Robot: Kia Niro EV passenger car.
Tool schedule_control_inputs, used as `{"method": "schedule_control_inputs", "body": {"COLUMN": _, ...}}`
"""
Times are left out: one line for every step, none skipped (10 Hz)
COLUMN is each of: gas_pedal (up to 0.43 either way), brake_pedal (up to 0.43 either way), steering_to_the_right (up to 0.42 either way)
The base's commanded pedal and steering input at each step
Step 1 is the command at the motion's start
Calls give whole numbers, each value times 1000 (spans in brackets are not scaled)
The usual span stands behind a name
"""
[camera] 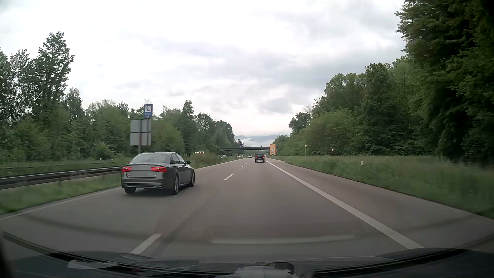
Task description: Follow the waypoints while adhering to traffic rules and regulations
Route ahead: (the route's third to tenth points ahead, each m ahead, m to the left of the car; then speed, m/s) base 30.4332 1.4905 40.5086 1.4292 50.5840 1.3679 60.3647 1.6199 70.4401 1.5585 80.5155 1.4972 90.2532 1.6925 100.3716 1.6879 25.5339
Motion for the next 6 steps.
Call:
{"method": "schedule_control_inputs", "body": {"gas_pedal": 157, "brake_pedal": 0, "steering_to_the_right": 1}}
{"method": "schedule_control_inputs", "body": {"gas_pedal": 157, "brake_pedal": 0, "steering_to_the_right": 1}}
{"method": "schedule_control_inputs", "body": {"gas_pedal": 157, "brake_pedal": 0, "steering_to_the_right": 1}}
{"method": "schedule_control_inputs", "body": {"gas_pedal": 157, "brake_pedal": 0, "steering_to_the_right": 1}}
{"method": "schedule_control_inputs", "body": {"gas_pedal": 157, "brake_pedal": 0, "steering_to_the_right": 1}}
{"method": "schedule_control_inputs", "body": {"gas_pedal": 157, "brake_pedal": 0, "steering_to_the_right": 1}}
